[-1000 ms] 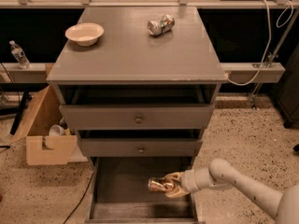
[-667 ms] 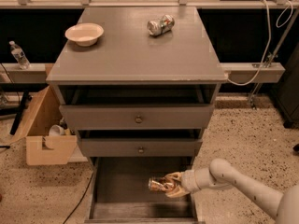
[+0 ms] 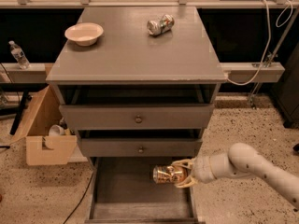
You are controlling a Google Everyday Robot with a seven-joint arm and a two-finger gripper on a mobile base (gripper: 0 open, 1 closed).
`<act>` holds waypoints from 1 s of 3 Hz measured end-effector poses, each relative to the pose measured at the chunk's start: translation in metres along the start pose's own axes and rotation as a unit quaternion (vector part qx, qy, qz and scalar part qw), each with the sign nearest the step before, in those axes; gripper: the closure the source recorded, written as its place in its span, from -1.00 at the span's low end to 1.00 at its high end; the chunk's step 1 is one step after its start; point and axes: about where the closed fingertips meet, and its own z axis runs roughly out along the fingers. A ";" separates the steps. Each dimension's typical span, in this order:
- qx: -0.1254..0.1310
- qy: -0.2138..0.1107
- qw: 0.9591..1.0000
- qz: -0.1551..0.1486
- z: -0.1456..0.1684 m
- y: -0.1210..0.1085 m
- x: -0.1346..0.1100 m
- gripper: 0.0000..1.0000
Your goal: Pick orange can from bottom drawer and place on counter
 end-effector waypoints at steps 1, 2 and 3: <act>0.005 0.010 0.999 -0.047 -0.052 -0.020 -0.058 1.00; 0.006 0.018 0.998 -0.058 -0.063 -0.025 -0.069 1.00; 0.011 0.025 0.998 -0.063 -0.077 -0.031 -0.080 1.00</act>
Offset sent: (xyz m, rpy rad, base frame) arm -0.0033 -0.0060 0.0759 -0.0242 -0.0786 0.0387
